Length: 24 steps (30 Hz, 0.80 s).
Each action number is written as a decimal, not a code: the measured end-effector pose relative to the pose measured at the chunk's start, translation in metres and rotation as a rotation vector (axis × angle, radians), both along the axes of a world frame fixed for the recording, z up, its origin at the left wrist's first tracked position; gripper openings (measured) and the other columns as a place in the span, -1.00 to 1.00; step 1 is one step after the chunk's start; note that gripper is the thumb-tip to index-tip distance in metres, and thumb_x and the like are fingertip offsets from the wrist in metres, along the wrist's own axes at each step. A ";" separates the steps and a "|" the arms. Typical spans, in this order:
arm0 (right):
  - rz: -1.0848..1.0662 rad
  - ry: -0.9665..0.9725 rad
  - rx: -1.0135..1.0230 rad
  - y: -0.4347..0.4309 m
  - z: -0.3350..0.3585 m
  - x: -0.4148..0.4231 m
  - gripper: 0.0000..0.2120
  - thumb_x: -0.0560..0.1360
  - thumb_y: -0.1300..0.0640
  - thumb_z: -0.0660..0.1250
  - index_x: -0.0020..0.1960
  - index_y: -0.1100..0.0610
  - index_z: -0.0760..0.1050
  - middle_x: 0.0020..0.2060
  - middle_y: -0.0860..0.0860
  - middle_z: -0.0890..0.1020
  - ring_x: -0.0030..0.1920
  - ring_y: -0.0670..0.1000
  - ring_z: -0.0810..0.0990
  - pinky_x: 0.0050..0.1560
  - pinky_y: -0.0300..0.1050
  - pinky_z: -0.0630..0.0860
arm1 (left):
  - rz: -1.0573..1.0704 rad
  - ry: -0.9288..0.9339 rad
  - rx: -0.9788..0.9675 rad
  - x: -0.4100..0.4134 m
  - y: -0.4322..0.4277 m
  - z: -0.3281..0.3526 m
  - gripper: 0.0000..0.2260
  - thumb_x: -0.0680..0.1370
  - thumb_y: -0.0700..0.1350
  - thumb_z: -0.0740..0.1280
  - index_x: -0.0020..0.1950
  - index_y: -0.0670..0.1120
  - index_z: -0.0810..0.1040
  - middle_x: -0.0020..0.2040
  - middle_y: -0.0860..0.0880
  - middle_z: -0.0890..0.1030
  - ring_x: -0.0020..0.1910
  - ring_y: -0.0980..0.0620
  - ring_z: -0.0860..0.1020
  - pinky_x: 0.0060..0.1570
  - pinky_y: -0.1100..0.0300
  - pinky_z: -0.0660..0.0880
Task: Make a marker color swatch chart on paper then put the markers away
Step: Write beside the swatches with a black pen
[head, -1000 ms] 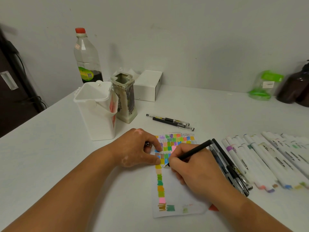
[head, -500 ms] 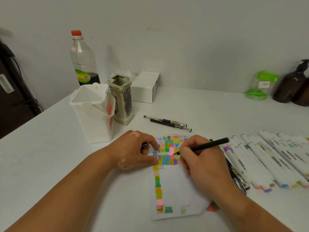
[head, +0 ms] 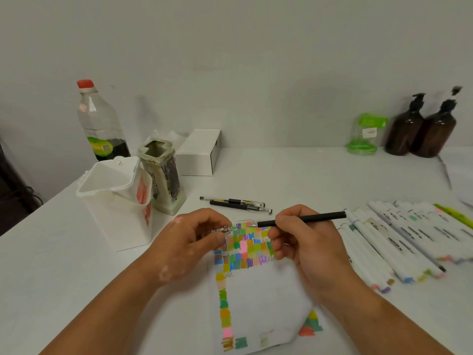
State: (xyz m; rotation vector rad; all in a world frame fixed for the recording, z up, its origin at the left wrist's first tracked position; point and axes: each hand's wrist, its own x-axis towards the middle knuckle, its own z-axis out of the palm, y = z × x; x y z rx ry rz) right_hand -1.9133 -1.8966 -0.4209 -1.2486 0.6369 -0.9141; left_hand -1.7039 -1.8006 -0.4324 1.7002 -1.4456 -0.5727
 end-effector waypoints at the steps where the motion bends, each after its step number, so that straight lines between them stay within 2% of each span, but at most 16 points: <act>1: 0.003 -0.001 -0.014 0.000 0.000 -0.001 -0.63 0.56 0.35 0.33 -0.34 0.04 0.64 -0.39 0.14 0.65 -0.43 0.01 0.58 -0.44 -0.19 0.52 | -0.013 0.047 -0.006 -0.001 0.000 0.001 -0.88 0.51 0.03 0.38 0.03 0.15 0.64 -0.04 0.16 0.69 -0.02 0.11 0.66 -0.09 0.24 0.61; 4: 0.016 -0.009 -0.026 -0.001 0.000 -0.001 -0.67 0.55 0.34 0.36 -0.32 0.06 0.65 -0.38 0.14 0.65 -0.43 0.02 0.58 -0.44 -0.19 0.52 | -0.031 0.170 -0.025 -0.004 0.001 0.002 -0.83 0.43 0.03 0.42 0.01 0.16 0.68 -0.03 0.09 0.72 0.00 0.07 0.68 -0.12 0.28 0.61; 10: 0.075 0.010 -0.051 0.000 -0.006 0.001 -0.71 0.56 0.33 0.38 -0.28 0.07 0.65 -0.38 0.15 0.66 -0.42 0.03 0.59 -0.43 -0.18 0.53 | -0.048 0.290 -0.041 -0.008 0.001 0.003 -0.84 0.41 -0.06 0.47 -0.04 0.12 0.70 -0.05 -0.01 0.73 0.00 -0.01 0.69 -0.07 0.15 0.64; 12: 0.100 0.018 -0.065 0.001 -0.007 0.002 -0.80 0.52 0.26 0.44 -0.25 0.07 0.66 -0.36 0.15 0.67 -0.41 0.04 0.60 -0.42 -0.17 0.53 | -0.059 0.298 -0.042 -0.010 0.001 0.004 -0.84 0.40 -0.06 0.48 -0.04 0.12 0.71 -0.06 -0.02 0.73 0.00 -0.03 0.70 -0.06 0.12 0.64; 14: 0.133 0.040 -0.087 0.003 -0.009 0.003 -0.93 0.45 0.15 0.46 -0.22 0.05 0.68 -0.34 0.12 0.68 -0.39 0.03 0.62 -0.40 -0.18 0.54 | -0.074 0.300 -0.048 -0.013 0.001 0.004 -0.83 0.39 -0.05 0.48 -0.04 0.12 0.71 -0.08 -0.02 0.73 -0.03 -0.02 0.71 -0.09 0.18 0.64; 16: 0.154 0.081 -0.126 0.005 -0.011 0.004 -0.97 0.45 0.12 0.48 -0.18 0.04 0.69 -0.34 0.10 0.69 -0.37 0.03 0.63 -0.37 -0.19 0.55 | -0.086 0.301 -0.061 -0.017 0.001 0.004 -0.82 0.38 -0.05 0.48 -0.04 0.12 0.71 -0.09 -0.02 0.73 -0.06 -0.01 0.71 -0.11 0.21 0.64; 19: 0.147 0.120 -0.162 0.005 -0.013 0.005 -0.91 0.53 0.20 0.50 -0.12 0.04 0.71 -0.33 0.08 0.70 -0.37 0.01 0.63 -0.35 -0.20 0.55 | -0.094 0.303 -0.086 -0.021 0.000 0.002 -0.83 0.38 -0.07 0.49 -0.05 0.10 0.72 -0.13 -0.04 0.73 -0.12 -0.02 0.72 -0.12 0.21 0.64; 24: 0.126 0.123 -0.174 0.006 -0.010 0.006 -0.90 0.52 0.17 0.49 -0.09 -0.02 0.74 -0.34 0.06 0.71 -0.38 -0.02 0.63 -0.33 -0.22 0.56 | -0.086 0.439 -0.137 -0.026 -0.001 0.002 -0.84 0.38 -0.18 0.50 -0.05 -0.08 0.72 -0.19 -0.15 0.72 -0.22 -0.09 0.71 -0.19 0.20 0.62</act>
